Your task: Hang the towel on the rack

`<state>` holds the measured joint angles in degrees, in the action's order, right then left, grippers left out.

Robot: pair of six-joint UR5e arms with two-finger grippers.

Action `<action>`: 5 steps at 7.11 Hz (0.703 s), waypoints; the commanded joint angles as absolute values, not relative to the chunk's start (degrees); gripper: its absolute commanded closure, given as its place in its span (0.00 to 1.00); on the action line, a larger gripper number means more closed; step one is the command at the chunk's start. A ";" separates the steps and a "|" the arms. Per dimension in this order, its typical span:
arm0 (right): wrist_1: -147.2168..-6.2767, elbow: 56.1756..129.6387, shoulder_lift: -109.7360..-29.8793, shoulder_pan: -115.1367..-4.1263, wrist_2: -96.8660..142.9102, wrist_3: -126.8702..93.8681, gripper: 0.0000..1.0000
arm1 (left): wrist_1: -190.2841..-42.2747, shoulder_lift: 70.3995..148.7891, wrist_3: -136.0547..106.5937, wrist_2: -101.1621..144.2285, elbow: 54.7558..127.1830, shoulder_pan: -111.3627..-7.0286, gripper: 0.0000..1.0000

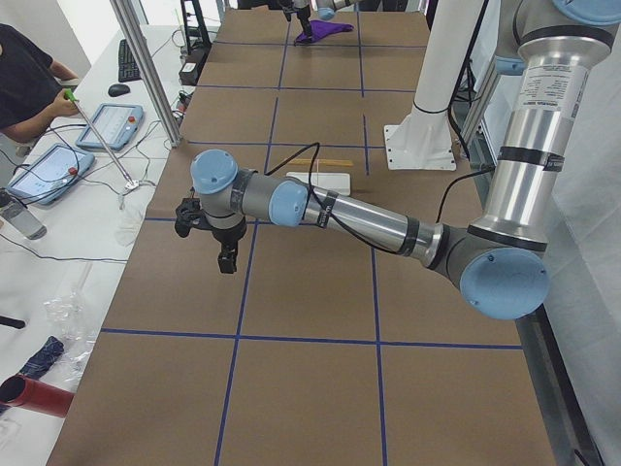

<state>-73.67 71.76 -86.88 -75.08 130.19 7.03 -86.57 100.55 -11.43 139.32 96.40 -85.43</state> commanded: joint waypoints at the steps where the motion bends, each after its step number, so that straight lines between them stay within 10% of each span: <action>1: -73.74 71.20 -86.84 -74.88 129.47 7.03 0.73 | -86.57 100.55 -11.43 139.31 96.33 -85.43 0.00; 2: -73.65 71.02 -86.84 -74.88 129.11 7.21 1.00 | -86.57 100.55 -11.43 139.39 96.33 -85.43 0.00; 5: -73.65 72.06 -86.84 -75.06 129.72 7.73 1.00 | -86.57 100.55 -11.60 139.39 96.76 -85.43 0.00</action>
<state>-73.69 71.27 -86.83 -74.93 129.31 7.56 -86.57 100.55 -11.51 139.39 96.53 -85.43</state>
